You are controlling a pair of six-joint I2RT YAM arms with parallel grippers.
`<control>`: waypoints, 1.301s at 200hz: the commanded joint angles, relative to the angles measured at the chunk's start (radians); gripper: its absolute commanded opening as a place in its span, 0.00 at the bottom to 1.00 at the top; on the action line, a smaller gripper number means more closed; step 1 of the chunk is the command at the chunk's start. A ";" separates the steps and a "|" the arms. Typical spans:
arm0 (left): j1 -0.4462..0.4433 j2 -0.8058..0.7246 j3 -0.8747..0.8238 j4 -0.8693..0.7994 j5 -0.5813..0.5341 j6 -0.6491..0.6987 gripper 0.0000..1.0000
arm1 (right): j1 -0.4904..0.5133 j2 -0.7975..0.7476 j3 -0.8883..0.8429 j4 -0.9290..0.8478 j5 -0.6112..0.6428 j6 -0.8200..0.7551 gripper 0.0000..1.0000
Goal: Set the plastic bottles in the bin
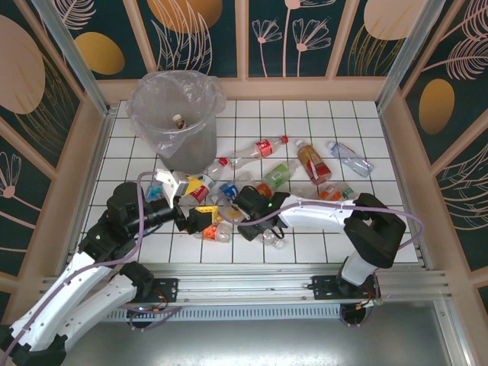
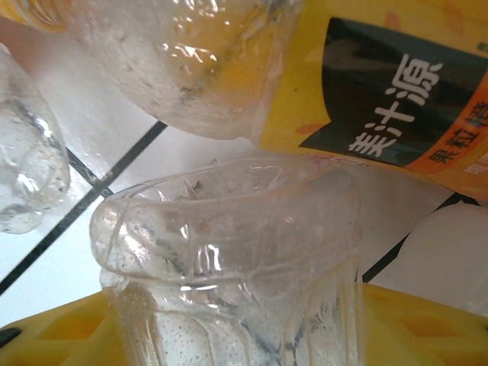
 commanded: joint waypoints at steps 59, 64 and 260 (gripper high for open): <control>-0.004 0.043 -0.061 0.233 0.001 -0.288 0.98 | -0.207 -0.380 -0.082 0.202 -0.364 0.124 0.65; -0.005 0.051 -0.070 0.257 0.014 -0.304 0.99 | -0.229 -0.397 -0.089 0.220 -0.394 0.139 0.64; -0.137 0.329 -0.200 0.878 0.123 -0.553 0.96 | -0.422 -0.522 -0.122 0.828 -0.857 0.648 0.64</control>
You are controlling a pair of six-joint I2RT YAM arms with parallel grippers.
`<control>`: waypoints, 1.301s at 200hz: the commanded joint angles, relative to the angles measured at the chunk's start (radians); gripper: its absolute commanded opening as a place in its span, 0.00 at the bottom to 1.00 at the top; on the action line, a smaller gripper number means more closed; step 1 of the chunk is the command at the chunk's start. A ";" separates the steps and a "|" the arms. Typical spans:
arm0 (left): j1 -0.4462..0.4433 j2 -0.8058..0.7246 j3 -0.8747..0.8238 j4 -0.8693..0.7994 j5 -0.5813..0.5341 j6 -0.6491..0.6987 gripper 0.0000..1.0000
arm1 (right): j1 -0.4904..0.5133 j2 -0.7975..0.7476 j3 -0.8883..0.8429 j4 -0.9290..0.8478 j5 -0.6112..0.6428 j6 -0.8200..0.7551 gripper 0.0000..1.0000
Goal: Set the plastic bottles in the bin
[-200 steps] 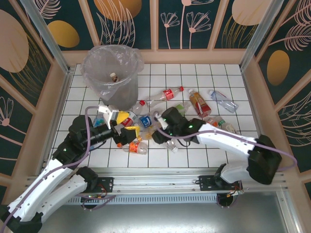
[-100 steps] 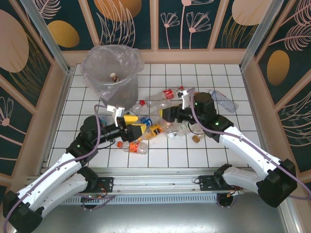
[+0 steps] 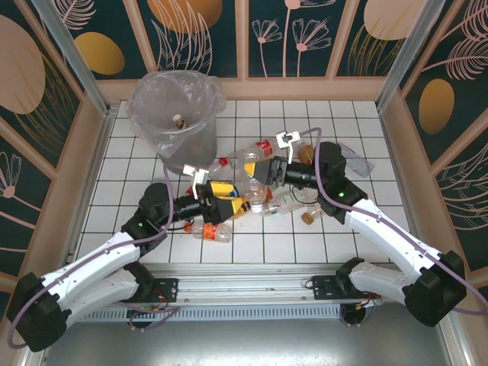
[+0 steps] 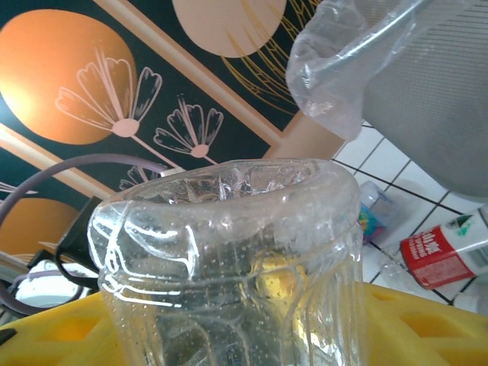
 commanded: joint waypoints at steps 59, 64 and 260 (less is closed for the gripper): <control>-0.070 0.143 0.062 0.271 0.046 -0.060 0.91 | 0.035 0.029 -0.020 0.155 -0.065 0.068 0.64; -0.071 0.146 0.063 0.283 0.049 -0.063 0.90 | 0.036 0.029 -0.025 0.162 -0.068 0.071 0.64; -0.072 0.237 0.113 0.391 0.013 -0.144 0.65 | 0.039 0.015 -0.066 0.185 -0.076 0.068 0.64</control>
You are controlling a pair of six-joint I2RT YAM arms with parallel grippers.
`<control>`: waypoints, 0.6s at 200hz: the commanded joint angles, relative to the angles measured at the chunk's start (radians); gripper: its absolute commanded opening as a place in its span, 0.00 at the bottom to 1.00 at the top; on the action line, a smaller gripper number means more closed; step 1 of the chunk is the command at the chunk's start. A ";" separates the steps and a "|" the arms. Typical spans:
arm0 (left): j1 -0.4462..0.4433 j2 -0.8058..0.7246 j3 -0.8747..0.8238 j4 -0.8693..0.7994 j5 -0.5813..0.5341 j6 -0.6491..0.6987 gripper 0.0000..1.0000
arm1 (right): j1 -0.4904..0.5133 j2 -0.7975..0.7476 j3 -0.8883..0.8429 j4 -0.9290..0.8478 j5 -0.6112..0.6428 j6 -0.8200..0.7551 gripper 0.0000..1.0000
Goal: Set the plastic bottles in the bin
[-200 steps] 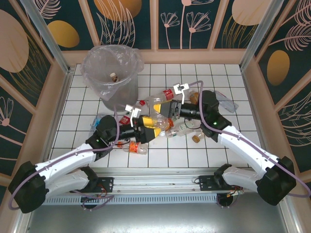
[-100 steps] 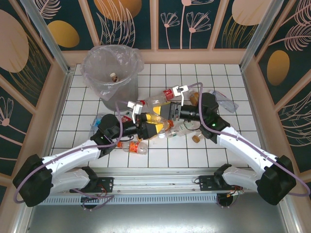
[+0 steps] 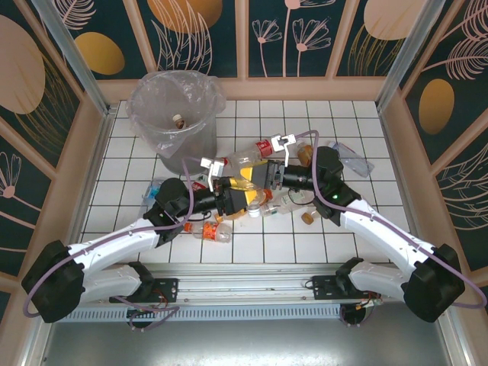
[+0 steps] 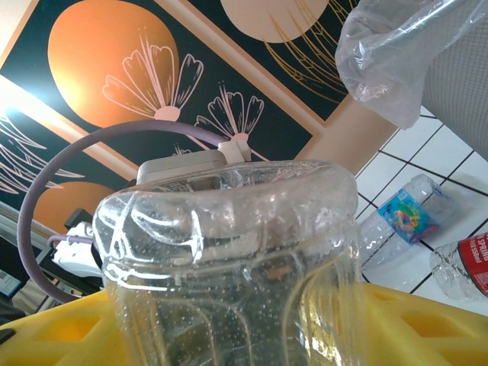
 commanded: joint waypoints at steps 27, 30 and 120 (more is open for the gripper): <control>-0.005 -0.008 0.076 0.031 -0.011 0.012 0.65 | 0.006 -0.029 -0.007 -0.019 0.008 -0.033 0.70; -0.005 -0.012 0.080 0.018 -0.016 0.016 0.65 | 0.005 -0.033 -0.006 -0.026 0.014 -0.037 0.72; 0.001 -0.076 0.222 -0.454 -0.192 0.158 0.60 | -0.085 -0.194 0.073 -0.288 0.101 -0.167 0.95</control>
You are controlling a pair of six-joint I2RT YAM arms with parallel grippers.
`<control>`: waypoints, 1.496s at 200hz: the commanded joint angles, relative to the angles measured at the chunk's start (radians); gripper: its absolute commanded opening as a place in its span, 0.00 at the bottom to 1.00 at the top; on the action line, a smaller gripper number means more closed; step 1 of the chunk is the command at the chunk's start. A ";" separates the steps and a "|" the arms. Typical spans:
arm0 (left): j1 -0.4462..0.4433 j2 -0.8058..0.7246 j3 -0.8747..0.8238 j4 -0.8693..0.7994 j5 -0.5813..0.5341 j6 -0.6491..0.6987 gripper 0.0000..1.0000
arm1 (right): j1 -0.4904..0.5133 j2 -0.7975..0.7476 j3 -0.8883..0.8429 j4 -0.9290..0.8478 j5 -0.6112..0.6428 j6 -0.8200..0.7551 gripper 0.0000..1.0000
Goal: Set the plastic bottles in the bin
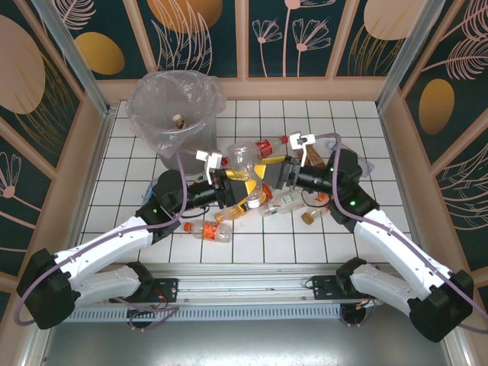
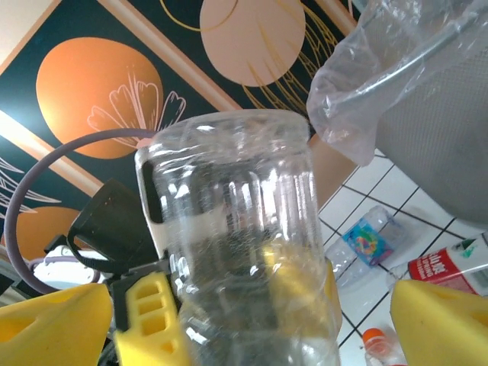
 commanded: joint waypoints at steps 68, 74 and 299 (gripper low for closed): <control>0.006 0.003 0.314 -0.554 -0.308 0.204 0.58 | -0.004 -0.103 0.141 -0.381 0.167 -0.371 0.99; 0.006 0.012 0.344 -0.585 -0.334 0.220 0.58 | -0.005 -0.125 0.137 -0.393 0.198 -0.390 0.99; 0.384 0.486 1.147 -1.123 -0.579 0.668 0.57 | -0.005 -0.723 -0.271 -0.266 0.343 -0.704 0.99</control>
